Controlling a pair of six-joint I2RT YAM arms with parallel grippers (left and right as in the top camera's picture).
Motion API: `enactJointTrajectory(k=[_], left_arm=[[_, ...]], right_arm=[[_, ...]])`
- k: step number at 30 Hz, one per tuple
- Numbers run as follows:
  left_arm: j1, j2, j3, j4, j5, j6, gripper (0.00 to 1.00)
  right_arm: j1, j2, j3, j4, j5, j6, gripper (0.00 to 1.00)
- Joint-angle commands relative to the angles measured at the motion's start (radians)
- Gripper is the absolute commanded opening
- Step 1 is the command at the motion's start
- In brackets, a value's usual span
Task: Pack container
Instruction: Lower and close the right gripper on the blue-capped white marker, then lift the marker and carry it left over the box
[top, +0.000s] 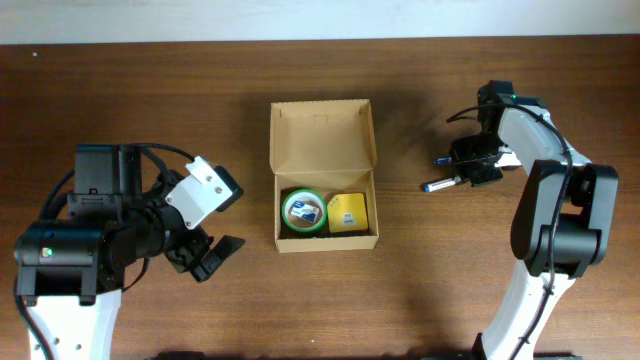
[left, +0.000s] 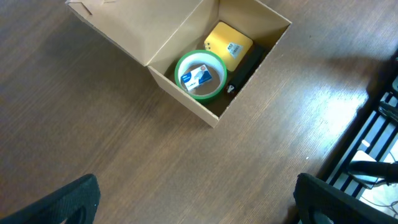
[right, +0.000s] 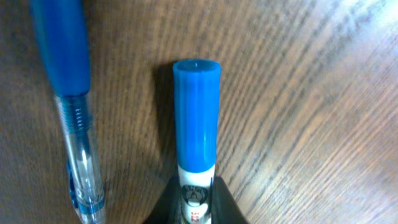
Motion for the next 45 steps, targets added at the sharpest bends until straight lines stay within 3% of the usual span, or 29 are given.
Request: enactJointTrajectory(k=[1,13,23,34,40,45], left_arm=[[0.006,-0.001,0.018,0.0,0.018,0.013,1.0],[0.006,-0.001,0.018,0.0,0.018,0.013,1.0],[0.006,-0.001,0.018,0.0,0.018,0.013,0.99],[0.006,-0.001,0.018,0.0,0.018,0.013,1.0],[0.006,-0.001,0.018,0.0,0.018,0.013,1.0],[0.006,-0.001,0.018,0.0,0.018,0.013,1.0]], right_arm=[[-0.005,0.013,-0.004,-0.015,0.013,0.006,0.04],[-0.004,-0.02,0.097,-0.179,-0.003,-0.048,0.04],[0.015,-0.11,0.288,-0.34,-0.091,-0.224,0.04],[0.203,-0.229,0.495,-0.41,-0.095,-0.479,0.04],[0.354,-0.236,0.535,-0.4,-0.088,-0.717,0.04],[0.469,-0.234,0.535,-0.38,0.032,-0.914,0.04]])
